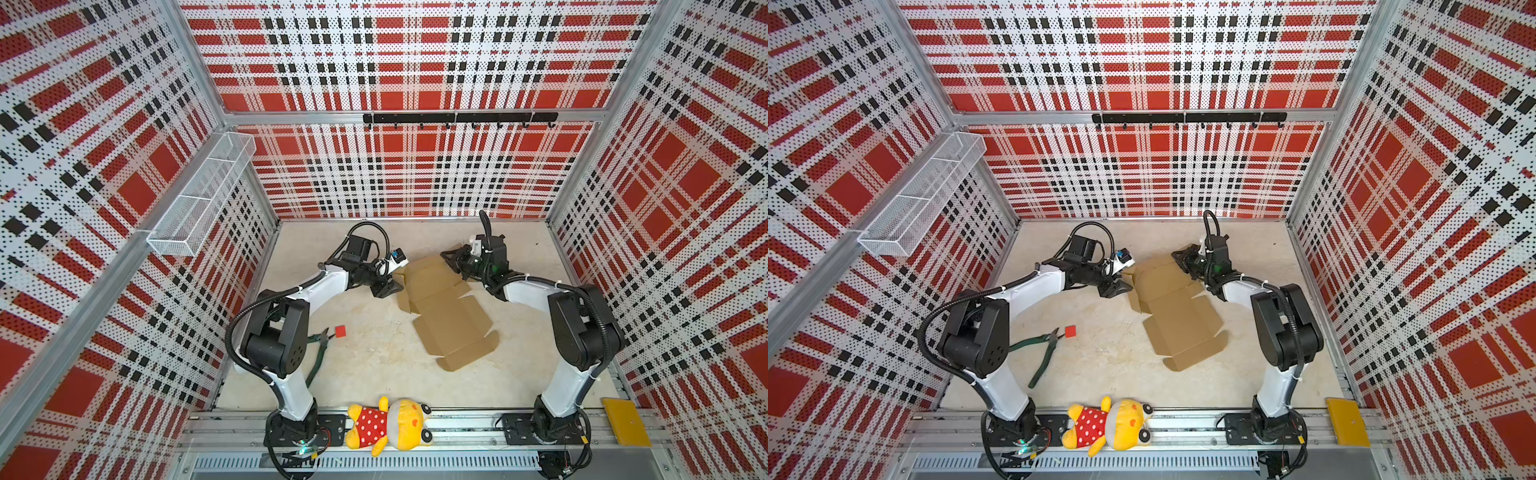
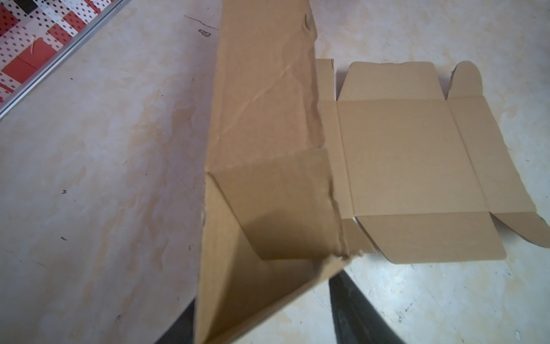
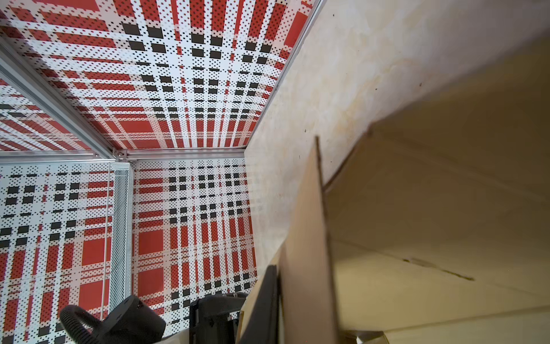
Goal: Fold the paper box
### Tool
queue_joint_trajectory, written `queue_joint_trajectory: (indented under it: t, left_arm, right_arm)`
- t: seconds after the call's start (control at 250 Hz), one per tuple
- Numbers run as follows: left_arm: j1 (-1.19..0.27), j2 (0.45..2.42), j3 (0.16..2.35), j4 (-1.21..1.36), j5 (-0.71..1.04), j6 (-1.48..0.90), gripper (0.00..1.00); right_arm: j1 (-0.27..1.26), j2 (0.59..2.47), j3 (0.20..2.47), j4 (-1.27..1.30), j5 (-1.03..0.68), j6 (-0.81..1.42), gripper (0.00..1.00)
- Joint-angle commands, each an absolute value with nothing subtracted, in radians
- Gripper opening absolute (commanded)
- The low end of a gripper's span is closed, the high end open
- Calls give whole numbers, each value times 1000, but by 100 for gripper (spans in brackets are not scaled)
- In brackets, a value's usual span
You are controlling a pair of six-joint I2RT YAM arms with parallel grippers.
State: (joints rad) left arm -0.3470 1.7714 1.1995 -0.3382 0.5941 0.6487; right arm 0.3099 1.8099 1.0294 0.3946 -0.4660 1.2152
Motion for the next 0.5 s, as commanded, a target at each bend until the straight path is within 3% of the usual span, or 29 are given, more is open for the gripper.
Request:
queue_joint_trajectory:
  t: [0.0,0.496]
  left_arm:
    - [-359,1734,1187,-269,577,583,55]
    - [-441,1663,1086,-259,647,515,50]
  right_arm:
    - [308,1791,1006,448,-476,1194,9]
    - [290,1781,971,541,-488,1223,8]
